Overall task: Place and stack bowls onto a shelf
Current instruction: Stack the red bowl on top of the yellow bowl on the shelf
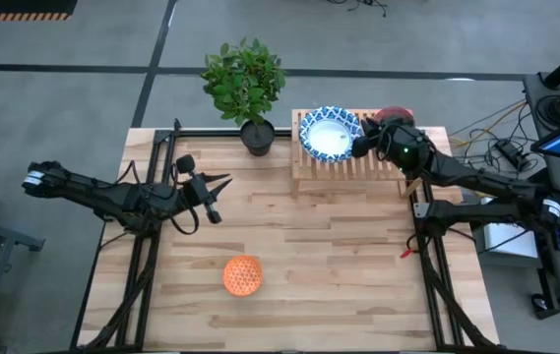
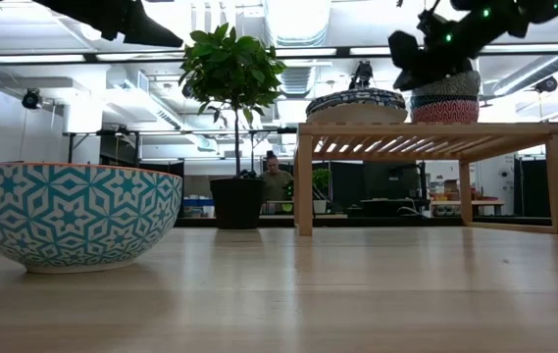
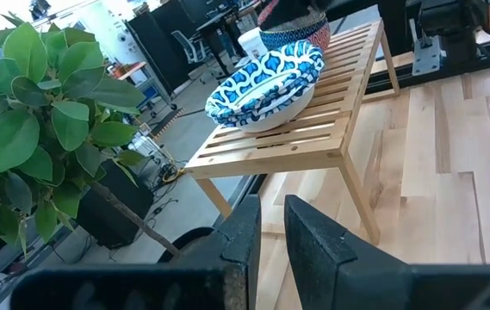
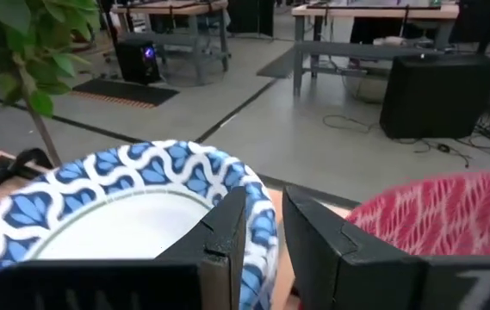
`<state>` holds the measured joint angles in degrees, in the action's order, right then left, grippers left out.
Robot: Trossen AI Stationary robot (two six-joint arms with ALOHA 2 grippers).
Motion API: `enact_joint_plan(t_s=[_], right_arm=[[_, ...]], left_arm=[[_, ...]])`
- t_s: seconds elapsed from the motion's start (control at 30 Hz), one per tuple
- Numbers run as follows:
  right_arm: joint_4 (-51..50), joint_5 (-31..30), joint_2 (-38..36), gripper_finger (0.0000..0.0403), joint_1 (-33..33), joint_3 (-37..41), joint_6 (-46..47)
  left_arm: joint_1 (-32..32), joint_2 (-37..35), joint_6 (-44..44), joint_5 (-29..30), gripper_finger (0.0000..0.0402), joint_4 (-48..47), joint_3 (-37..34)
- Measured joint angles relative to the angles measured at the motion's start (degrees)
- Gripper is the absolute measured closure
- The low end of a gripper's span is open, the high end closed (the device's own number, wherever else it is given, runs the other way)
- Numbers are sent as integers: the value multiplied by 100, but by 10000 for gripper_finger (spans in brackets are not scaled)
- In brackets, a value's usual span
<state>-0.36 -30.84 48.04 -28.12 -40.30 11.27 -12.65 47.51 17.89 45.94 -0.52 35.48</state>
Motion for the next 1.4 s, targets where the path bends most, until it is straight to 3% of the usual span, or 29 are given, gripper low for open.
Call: enact_joint_plan(t_s=[0.17,0.37,0.67,1.07,1.4], right_arm=[[743,-71,-58,335,-2,387,-87],[917,-75,-196,335,-2,305,-224],[-315,-75,-946,335,-2,-308,-235],[-333,-120,-2450,335,-2,1105,71],[67,-244,-2709,335,-2,1551,155]], left_arm=[[-1,0,0,-1,364,1,0],[1,0,2,-1,364,-1,0],[-1,0,1,0,364,-4,0],[-1,0,0,-1,364,-10,0],[-1,0,1,-1,364,-1,0]])
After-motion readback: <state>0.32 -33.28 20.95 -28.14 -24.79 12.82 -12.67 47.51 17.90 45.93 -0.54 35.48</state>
